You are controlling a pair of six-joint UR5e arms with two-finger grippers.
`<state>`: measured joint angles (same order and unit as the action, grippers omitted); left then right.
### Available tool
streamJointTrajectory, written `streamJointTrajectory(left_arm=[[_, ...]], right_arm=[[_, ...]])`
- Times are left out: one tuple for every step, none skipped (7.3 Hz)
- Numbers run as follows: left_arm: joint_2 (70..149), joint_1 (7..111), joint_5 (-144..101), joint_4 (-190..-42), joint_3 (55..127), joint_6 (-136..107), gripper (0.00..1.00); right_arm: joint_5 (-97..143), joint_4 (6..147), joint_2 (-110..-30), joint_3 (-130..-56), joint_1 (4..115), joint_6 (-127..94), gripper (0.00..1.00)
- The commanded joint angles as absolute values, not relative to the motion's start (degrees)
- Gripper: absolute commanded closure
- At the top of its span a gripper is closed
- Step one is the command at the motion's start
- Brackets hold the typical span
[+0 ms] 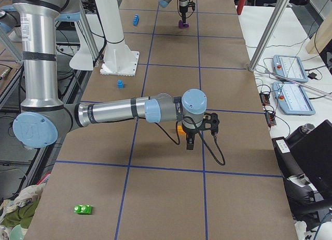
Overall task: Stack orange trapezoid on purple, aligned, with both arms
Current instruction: 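Lower the left gripper onto the purple trapezoid block and grasp it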
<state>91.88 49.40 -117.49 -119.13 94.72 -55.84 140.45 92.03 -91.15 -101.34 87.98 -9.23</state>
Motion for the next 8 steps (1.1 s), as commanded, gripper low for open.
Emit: streamJointTrajectory(left_arm=[[91.32,49.22,-117.51,-119.00,94.66,-55.29,1.00],[91.32,49.22,-117.94,-118.83,95.53,-55.37,1.00],[91.67,49.31,-118.30,-116.13,99.10,-55.37,1.00],[94.28,49.22,-119.69,-106.18,104.88,-55.37,1.00],[102.49,49.22,-119.27,-93.82,108.51,-55.55,1.00],[114.14,48.70,-119.01,-81.86,108.72,-55.81,1.00],[122.00,42.86,-118.48,-77.74,108.11,-56.07,1.00],[126.95,38.63,-111.95,-78.13,105.93,-55.47,1.00]], right_arm=[[140.54,92.02,-91.14,-101.34,87.98,-9.23,0.00],[140.54,92.11,-91.14,-101.34,87.98,-9.14,0.00],[140.62,92.02,-91.06,-101.42,87.98,-9.14,0.00],[140.36,92.11,-90.27,-102.12,87.98,-9.05,0.00],[140.36,92.11,-89.48,-102.04,87.98,-9.05,0.00],[140.62,92.11,-90.69,-102.22,87.98,-9.23,0.00],[140.62,92.11,-90.88,-101.78,87.98,-9.23,0.00],[140.54,92.11,-90.79,-101.86,87.98,-9.23,0.00]])
